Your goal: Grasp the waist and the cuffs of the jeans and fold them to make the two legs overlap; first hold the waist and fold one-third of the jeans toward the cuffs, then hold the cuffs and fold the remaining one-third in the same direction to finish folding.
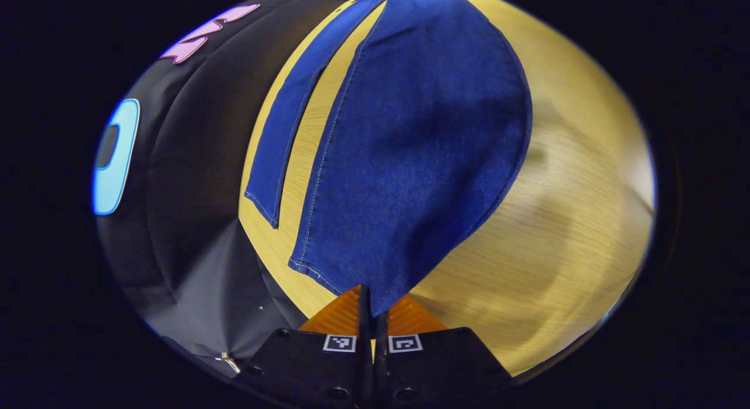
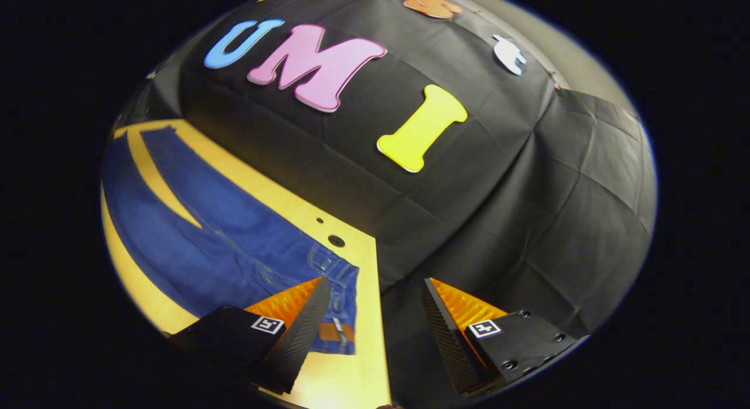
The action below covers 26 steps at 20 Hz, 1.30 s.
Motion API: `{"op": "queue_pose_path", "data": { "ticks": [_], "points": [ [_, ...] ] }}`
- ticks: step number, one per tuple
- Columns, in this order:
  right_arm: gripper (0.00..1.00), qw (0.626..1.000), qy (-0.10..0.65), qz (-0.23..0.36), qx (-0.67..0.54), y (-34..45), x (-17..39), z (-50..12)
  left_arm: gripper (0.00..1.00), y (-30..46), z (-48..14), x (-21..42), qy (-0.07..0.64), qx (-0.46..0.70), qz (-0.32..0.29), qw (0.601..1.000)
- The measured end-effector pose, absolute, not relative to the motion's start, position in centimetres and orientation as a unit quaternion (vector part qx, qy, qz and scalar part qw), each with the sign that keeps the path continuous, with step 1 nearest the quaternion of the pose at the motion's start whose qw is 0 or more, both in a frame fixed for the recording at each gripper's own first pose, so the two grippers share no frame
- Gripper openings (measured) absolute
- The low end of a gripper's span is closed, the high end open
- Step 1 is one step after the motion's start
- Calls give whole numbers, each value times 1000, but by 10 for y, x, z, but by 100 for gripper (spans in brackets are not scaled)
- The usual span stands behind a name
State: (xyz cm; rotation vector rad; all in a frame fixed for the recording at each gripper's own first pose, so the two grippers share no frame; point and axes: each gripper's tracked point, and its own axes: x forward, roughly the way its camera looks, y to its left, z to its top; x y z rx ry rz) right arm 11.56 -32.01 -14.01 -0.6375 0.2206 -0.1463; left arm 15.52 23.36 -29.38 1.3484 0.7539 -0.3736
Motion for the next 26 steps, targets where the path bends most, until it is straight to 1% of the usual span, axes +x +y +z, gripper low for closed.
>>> {"op": "queue_pose_path", "data": {
  "ticks": [2, 5, 7, 10, 12, 13, 14, 15, 16, 17, 18, 20, 21, 22, 24, 25, 26],
  "points": [
    [98, 919, 146, -15, -367, -323, 117, -164, 6, 234, -293, 155, 337, 612, -162, 697],
    [98, 863, 207, 74, -454, -325, 110, -207, 6, 236, -294, 156, 342, 609, -158, 698],
    [98, 824, 241, 116, -499, -326, 104, -238, 6, 236, -294, 155, 343, 608, -159, 699],
    [98, 776, 263, 166, -549, -326, 109, -272, 6, 236, -294, 155, 342, 609, -158, 698],
    [98, 744, 275, 180, -582, -334, 115, -290, 6, 234, -294, 154, 341, 611, -157, 697],
    [98, 726, 282, 183, -601, -341, 118, -298, 10, 235, -293, 155, 340, 611, -155, 698],
    [98, 709, 285, 179, -620, -346, 121, -302, 6, 234, -294, 155, 340, 611, -154, 698],
    [97, 699, 276, 180, -635, -344, 128, -301, 6, 236, -293, 155, 339, 611, -153, 699],
    [93, 694, 266, 181, -644, -341, 131, -302, 6, 236, -294, 155, 337, 610, -152, 701],
    [93, 686, 259, 182, -655, -336, 133, -302, 10, 235, -293, 155, 336, 609, -150, 702],
    [93, 675, 246, 186, -670, -328, 138, -300, 6, 235, -293, 155, 335, 608, -147, 704],
    [93, 653, 213, 193, -700, -311, 156, -300, 6, 235, -293, 156, 333, 607, -143, 707],
    [92, 646, 205, 192, -710, -305, 163, -302, 6, 234, -293, 156, 332, 608, -142, 707],
    [91, 649, 206, 187, -708, -301, 170, -305, 6, 234, -293, 156, 332, 608, -141, 707],
    [79, 662, 222, 189, -690, -307, 175, -313, 6, 235, -293, 156, 331, 608, -140, 708],
    [69, 665, 231, 185, -685, -309, 180, -318, 6, 235, -293, 156, 331, 607, -138, 709],
    [52, 662, 232, 186, -688, -309, 180, -319, 6, 235, -293, 156, 331, 606, -135, 710]
  ]
}}
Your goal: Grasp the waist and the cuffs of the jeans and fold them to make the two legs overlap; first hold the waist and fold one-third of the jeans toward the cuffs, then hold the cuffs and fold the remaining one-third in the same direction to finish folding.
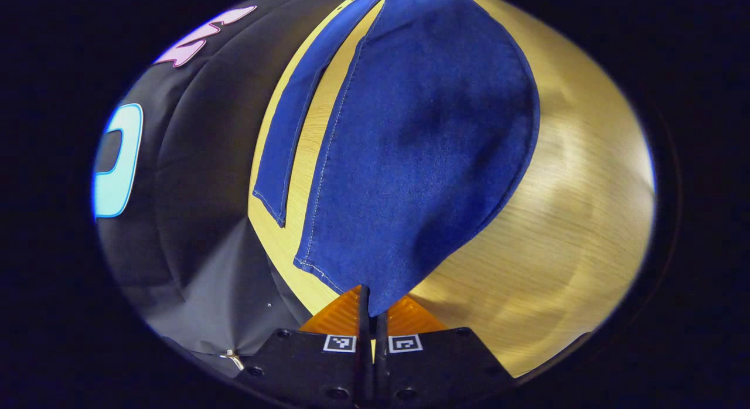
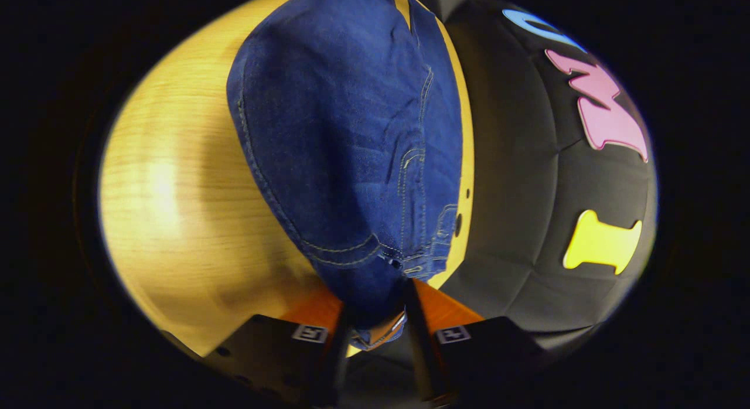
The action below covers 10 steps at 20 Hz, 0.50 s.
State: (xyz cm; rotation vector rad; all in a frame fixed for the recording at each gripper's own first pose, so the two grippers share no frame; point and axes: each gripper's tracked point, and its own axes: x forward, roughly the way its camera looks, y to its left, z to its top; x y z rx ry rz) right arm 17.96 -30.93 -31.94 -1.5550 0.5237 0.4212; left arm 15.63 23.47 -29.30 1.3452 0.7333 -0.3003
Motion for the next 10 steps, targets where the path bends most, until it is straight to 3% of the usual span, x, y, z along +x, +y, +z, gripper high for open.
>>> {"op": "queue_pose_path", "data": {
  "ticks": [1, 4, 7, 10],
  "points": [
    [35, 658, 227, 184, -694, -309, 184, -322, 6, 235, -293, 157, 330, 606, -133, 711],
    [17, 680, 241, 193, -665, -312, 178, -322, 6, 236, -294, 157, 329, 600, -123, 719],
    [14, 708, 275, 209, -616, -311, 174, -323, 6, 238, -294, 157, 344, 555, -102, 751],
    [14, 685, 270, 216, -642, -311, 171, -320, 6, 235, -295, 156, 370, 497, -88, 780]
  ]
}}
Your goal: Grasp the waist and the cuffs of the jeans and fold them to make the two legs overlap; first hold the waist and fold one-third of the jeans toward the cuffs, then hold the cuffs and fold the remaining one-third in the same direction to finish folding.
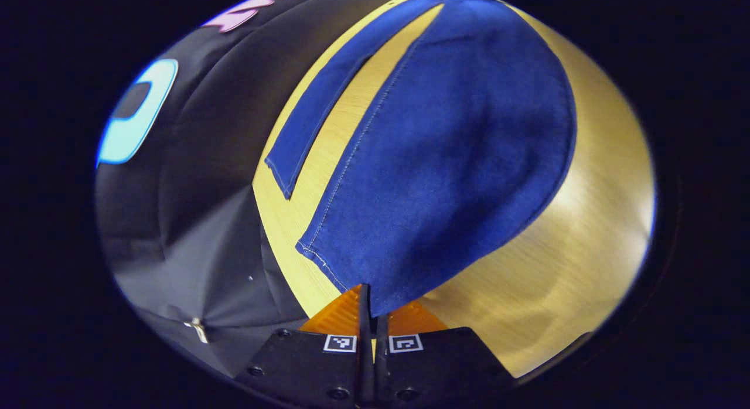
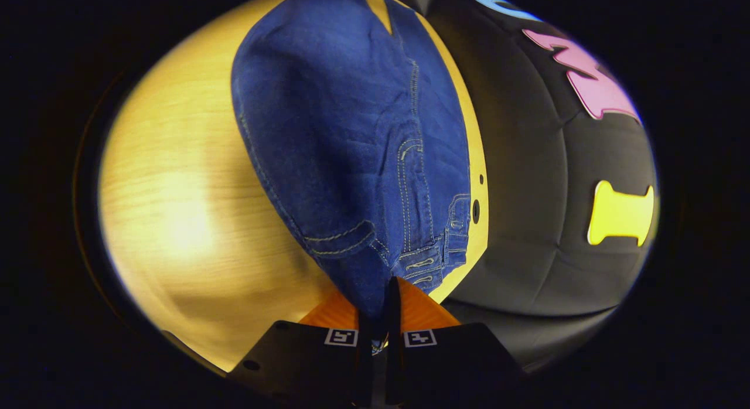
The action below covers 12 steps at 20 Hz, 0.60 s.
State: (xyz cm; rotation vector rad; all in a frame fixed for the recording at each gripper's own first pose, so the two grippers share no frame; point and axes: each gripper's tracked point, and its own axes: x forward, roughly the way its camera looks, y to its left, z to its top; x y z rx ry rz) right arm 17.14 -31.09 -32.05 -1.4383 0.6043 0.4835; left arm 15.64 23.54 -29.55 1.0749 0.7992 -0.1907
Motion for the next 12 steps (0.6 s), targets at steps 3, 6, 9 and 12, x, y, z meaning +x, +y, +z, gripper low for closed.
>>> {"op": "queue_pose_path", "data": {
  "ticks": [3, 6, 9, 12],
  "points": [
    [14, 702, 271, 203, -626, -309, 180, -300, 6, 229, -285, 158, 382, 443, -65, 809],
    [13, 747, 254, 173, -590, -299, 203, -259, 6, 215, -267, 167, 389, 314, -41, 865],
    [14, 787, 238, 146, -551, -291, 237, -212, 6, 194, -230, 183, 371, 187, -6, 910],
    [13, 818, 257, 126, -499, -292, 273, -199, 6, 171, -186, 214, 357, 104, 15, 928]
  ]
}}
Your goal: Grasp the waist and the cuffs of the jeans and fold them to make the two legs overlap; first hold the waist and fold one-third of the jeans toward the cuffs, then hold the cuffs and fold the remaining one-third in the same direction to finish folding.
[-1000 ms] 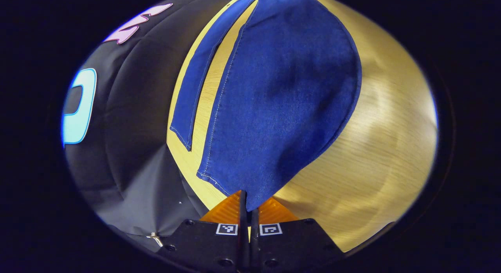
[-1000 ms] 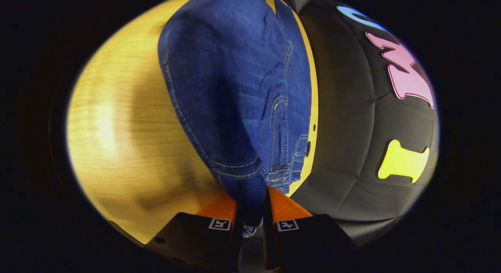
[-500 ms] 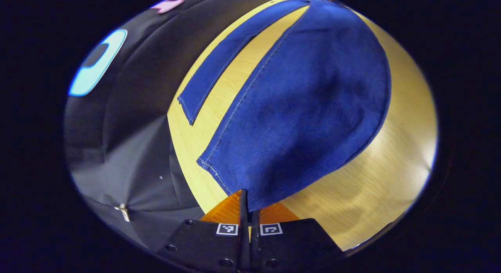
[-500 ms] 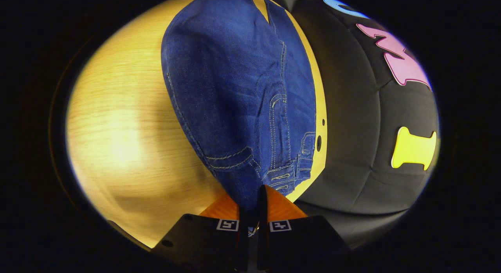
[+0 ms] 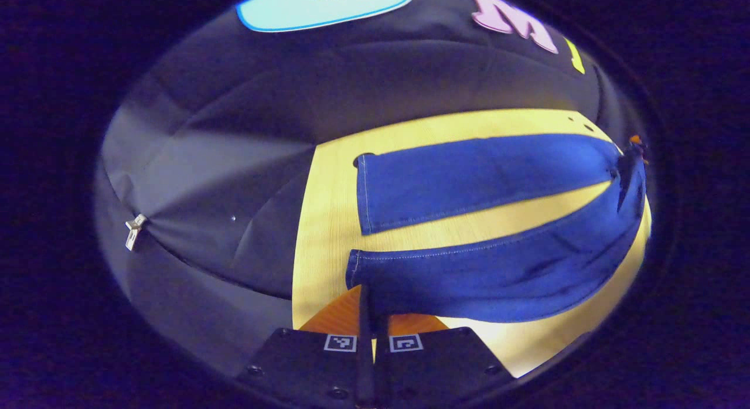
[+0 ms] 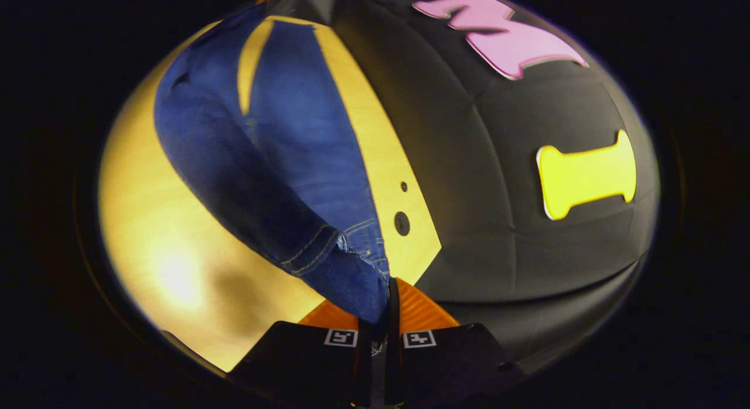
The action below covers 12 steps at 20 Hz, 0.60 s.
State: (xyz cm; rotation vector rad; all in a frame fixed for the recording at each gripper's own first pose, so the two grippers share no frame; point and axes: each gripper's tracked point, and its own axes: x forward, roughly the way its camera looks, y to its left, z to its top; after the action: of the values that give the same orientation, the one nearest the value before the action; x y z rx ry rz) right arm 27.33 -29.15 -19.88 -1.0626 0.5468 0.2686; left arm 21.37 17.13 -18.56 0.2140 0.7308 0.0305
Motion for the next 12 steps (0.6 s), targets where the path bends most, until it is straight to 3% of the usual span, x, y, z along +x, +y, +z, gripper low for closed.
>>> {"op": "queue_pose_path", "data": {
  "ticks": [7, 12],
  "points": [
    [13, 852, 334, 96, -390, -303, 355, -208, 6, 157, -188, 313, 407, 29, 11, 913],
    [13, 878, 392, 61, -267, -300, 378, -180, 7, 167, -207, 362, 444, -40, 26, 895]
  ]
}}
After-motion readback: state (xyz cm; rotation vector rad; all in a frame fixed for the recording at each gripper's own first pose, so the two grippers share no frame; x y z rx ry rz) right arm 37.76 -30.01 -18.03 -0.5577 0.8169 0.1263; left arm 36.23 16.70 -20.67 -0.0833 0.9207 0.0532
